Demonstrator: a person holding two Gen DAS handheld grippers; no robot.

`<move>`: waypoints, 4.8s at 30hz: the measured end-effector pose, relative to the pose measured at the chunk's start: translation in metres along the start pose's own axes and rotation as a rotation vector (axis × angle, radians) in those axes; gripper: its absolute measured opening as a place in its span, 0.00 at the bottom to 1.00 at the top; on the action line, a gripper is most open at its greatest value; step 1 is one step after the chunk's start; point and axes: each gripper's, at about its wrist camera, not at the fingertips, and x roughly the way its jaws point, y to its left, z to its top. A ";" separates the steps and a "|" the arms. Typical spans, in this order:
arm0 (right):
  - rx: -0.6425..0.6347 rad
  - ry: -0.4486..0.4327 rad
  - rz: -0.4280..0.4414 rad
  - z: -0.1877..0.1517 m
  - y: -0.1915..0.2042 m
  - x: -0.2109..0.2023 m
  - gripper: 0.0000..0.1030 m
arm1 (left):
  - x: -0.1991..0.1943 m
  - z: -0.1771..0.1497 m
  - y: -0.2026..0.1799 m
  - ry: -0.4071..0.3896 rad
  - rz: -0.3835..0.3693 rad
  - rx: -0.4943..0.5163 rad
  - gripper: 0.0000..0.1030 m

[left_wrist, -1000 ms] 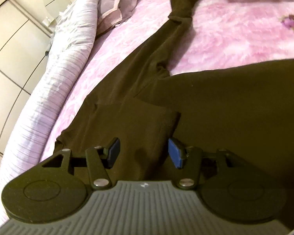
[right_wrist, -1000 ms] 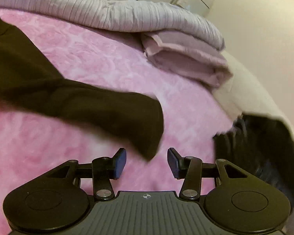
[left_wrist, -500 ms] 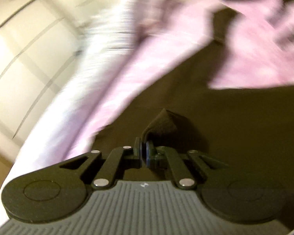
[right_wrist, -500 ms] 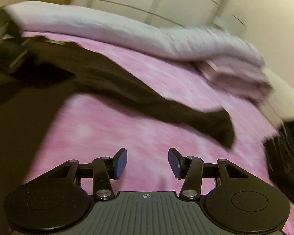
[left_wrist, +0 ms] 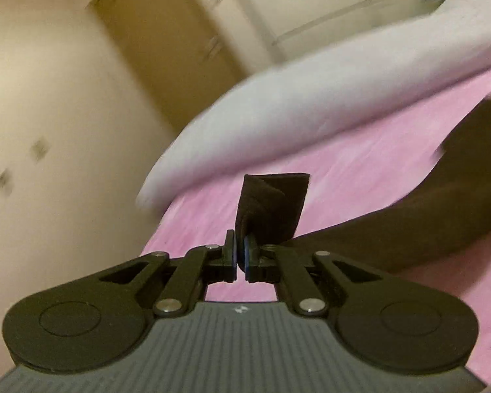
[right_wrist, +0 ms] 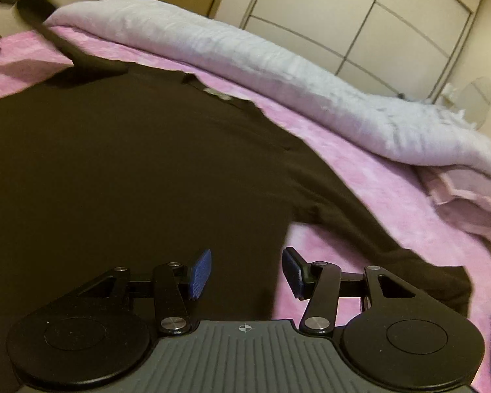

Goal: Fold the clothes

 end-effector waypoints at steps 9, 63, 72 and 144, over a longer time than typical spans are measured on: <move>-0.071 0.053 0.016 0.016 0.037 -0.008 0.50 | 0.040 -0.065 0.078 0.085 0.089 -0.277 0.16; 0.283 -0.049 -0.150 -0.086 -0.369 0.043 0.03 | -0.200 0.088 -0.377 -0.183 -0.859 0.274 0.44; -0.166 0.057 -0.164 -0.172 -0.227 -0.075 0.03 | -0.232 0.076 -0.377 -0.182 -0.931 0.297 0.45; 0.650 0.027 -0.338 -0.165 -0.394 -0.008 0.40 | -0.232 0.061 -0.377 -0.059 -0.895 0.276 0.49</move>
